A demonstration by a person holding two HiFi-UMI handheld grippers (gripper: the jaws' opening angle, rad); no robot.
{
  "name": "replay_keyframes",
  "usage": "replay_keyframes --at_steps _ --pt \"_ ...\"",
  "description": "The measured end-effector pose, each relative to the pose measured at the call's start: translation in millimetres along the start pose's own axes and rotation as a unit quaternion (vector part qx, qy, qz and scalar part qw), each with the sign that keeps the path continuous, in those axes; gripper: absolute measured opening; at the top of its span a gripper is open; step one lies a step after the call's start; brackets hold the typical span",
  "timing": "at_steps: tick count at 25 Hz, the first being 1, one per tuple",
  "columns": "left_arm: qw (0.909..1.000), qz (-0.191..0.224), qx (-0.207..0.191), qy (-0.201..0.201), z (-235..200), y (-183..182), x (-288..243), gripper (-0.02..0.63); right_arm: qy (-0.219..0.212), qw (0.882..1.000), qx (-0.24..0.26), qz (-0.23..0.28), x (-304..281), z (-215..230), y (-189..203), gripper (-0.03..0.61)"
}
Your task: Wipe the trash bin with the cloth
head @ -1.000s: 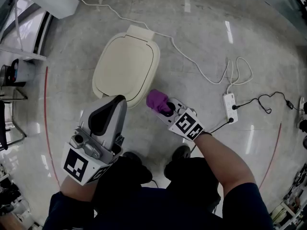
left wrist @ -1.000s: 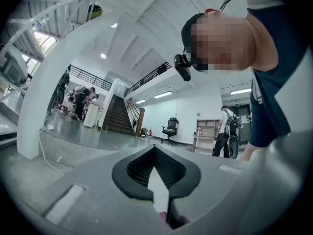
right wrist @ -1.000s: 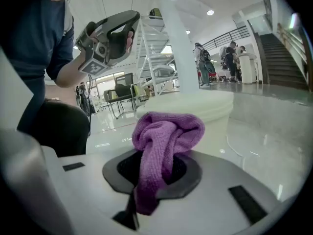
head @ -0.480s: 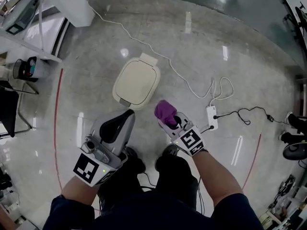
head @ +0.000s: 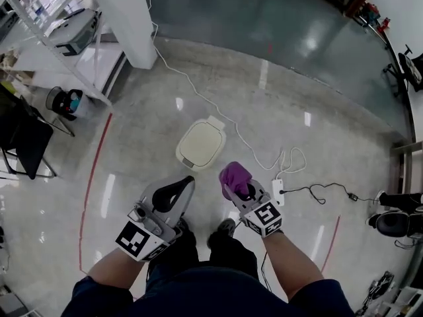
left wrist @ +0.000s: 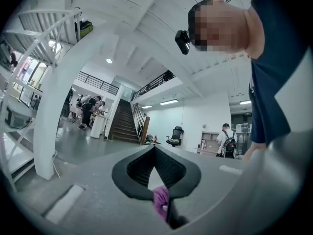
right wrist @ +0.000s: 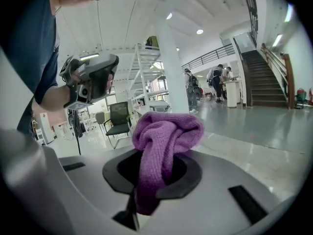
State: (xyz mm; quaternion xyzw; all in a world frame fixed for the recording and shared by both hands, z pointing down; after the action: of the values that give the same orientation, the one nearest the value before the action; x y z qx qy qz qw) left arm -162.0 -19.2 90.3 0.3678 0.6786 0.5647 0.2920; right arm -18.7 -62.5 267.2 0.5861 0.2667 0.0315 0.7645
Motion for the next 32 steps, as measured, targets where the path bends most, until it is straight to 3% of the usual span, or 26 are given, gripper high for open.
replay_keyframes --at_steps 7,16,22,32 --pt "1.0 0.008 -0.003 0.004 45 -84 34 -0.002 0.012 0.999 0.02 0.033 49 -39 -101 0.069" --pt "0.9994 0.02 0.005 0.028 95 -141 67 -0.002 0.036 0.997 0.019 0.066 91 -83 -180 0.069" --pt "0.9988 0.016 0.0 0.046 112 -136 80 -0.002 0.027 0.996 0.016 0.08 101 -109 -194 0.069" --pt "0.999 0.015 0.004 0.043 112 -134 89 -0.002 0.023 0.996 0.0 0.085 106 -128 -193 0.069"
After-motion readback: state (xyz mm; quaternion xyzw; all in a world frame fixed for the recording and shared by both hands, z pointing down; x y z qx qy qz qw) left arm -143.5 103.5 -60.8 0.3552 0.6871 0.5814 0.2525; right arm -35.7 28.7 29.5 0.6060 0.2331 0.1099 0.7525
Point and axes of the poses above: the fingertips, and each gripper's own axes: x backward along the fingers, z to its right, y out of its underside, the point moved 4 cm from there along x, backward along the fingers
